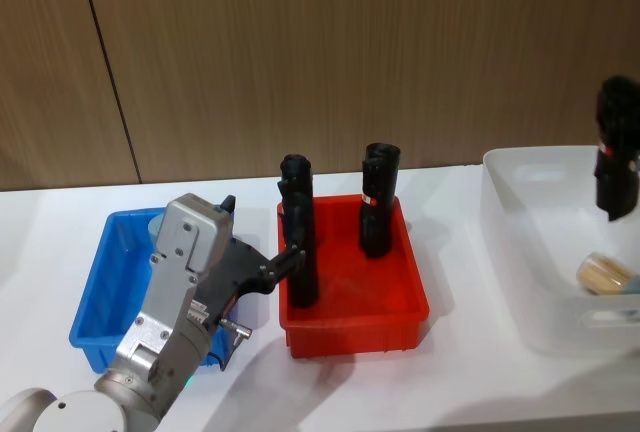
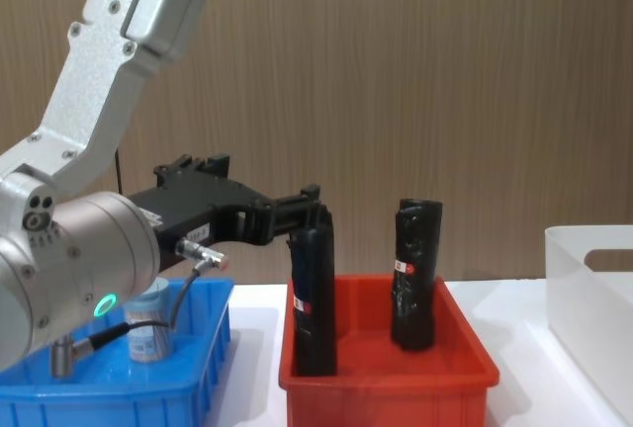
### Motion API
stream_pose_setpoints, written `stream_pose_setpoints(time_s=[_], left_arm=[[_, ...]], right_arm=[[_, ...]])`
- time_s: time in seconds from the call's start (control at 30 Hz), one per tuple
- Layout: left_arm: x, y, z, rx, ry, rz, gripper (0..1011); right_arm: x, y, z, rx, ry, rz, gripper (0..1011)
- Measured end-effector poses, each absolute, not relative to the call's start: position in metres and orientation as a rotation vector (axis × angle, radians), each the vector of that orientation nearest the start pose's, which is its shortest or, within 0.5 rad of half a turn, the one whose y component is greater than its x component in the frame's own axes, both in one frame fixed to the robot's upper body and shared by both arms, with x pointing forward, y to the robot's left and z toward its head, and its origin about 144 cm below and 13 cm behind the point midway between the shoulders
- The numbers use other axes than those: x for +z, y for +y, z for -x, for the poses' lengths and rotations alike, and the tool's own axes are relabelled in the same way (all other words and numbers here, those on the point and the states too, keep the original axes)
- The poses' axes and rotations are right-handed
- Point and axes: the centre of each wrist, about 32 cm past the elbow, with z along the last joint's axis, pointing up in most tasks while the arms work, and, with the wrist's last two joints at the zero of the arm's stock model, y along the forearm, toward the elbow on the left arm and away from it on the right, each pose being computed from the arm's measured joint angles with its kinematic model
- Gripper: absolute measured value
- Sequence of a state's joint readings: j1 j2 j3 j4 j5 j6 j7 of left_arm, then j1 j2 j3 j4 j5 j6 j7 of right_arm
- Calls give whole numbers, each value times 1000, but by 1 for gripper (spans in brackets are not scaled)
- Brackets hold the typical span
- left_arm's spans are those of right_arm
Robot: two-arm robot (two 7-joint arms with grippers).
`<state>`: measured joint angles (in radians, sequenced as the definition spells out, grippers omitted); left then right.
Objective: Pick the cotton swabs from the blue box and place them into the white box.
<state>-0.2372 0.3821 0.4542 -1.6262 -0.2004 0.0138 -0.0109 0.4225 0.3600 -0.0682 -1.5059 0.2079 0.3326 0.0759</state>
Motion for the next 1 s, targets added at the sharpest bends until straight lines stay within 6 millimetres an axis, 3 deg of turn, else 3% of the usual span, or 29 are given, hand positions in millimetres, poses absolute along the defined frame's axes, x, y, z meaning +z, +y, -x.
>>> stream_pose_setpoints(time_s=[0.3,1.0], left_arm=[[1204,198,-492,1124,-268,-61,1003],[1204,198,-492,1124,-268,-61,1003]], right_arm=[[1281,-334,-555,-1561,-71,170,365],[1273,-347,-553,-1594,-45,194,979]])
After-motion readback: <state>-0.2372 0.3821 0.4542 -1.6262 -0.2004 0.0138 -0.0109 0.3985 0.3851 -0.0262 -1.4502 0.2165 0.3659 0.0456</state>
